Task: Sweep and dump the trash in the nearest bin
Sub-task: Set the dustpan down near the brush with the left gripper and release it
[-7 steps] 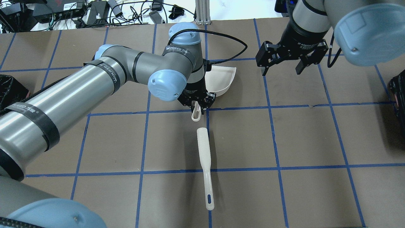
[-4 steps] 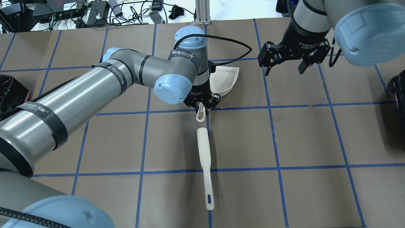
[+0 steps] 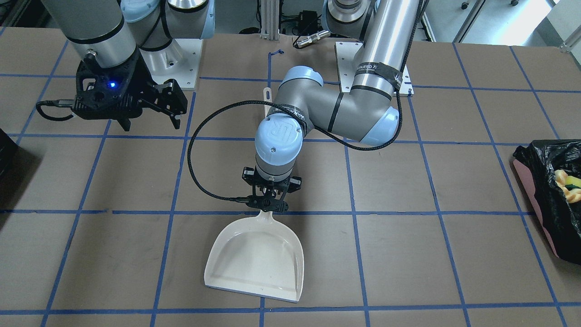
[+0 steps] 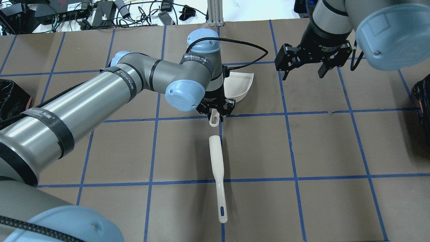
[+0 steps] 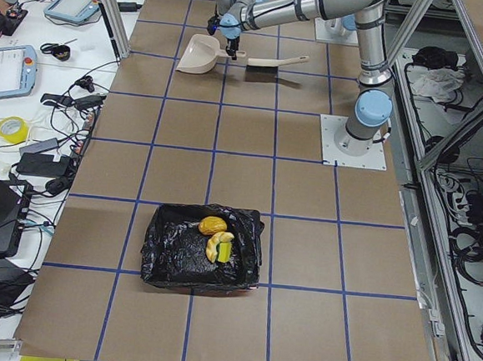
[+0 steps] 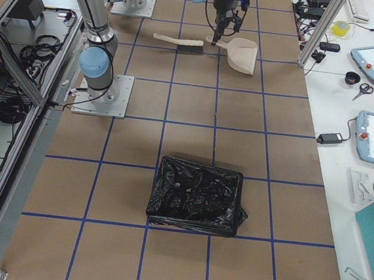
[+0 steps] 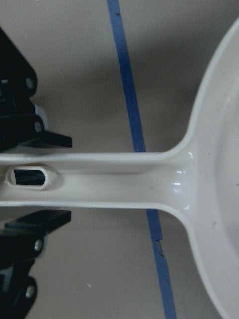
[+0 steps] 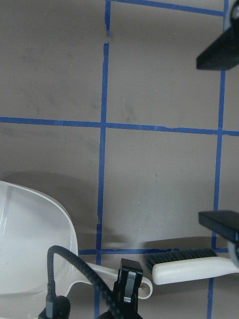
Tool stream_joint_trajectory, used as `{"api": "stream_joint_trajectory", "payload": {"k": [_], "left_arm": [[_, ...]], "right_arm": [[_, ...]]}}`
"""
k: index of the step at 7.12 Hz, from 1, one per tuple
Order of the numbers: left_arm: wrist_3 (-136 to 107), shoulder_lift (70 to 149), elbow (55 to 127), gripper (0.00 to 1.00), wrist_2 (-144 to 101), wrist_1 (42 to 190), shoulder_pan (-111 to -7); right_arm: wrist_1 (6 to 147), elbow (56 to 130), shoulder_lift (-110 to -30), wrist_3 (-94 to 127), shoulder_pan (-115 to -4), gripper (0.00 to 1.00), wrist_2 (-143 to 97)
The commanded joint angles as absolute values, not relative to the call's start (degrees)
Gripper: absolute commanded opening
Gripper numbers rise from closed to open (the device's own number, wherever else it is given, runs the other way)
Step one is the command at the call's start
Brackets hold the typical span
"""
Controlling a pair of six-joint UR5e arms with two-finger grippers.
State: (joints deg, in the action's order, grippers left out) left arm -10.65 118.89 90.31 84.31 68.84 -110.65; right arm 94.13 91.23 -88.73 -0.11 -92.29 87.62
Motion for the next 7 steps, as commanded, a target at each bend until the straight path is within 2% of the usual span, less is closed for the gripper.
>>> {"api": "stream_joint_trajectory", "payload": {"k": [1,3,7], "left_arm": [[-10.81,118.04,90.09,1.00,83.94,68.91,-110.65],[-9.42,115.41,89.56,1.00,85.07,69.70,-109.61],[-2.03,108.39,86.24,1.00,86.56,77.49,-96.36]], "right_arm": [[94.13,91.23,-88.60,-0.18,-92.29,1.00,87.54],[94.13,91.23,-88.77,-0.09,-92.29,1.00,87.54],[94.22,91.23,-88.59,-0.17,-92.29,1.00,87.54]]}}
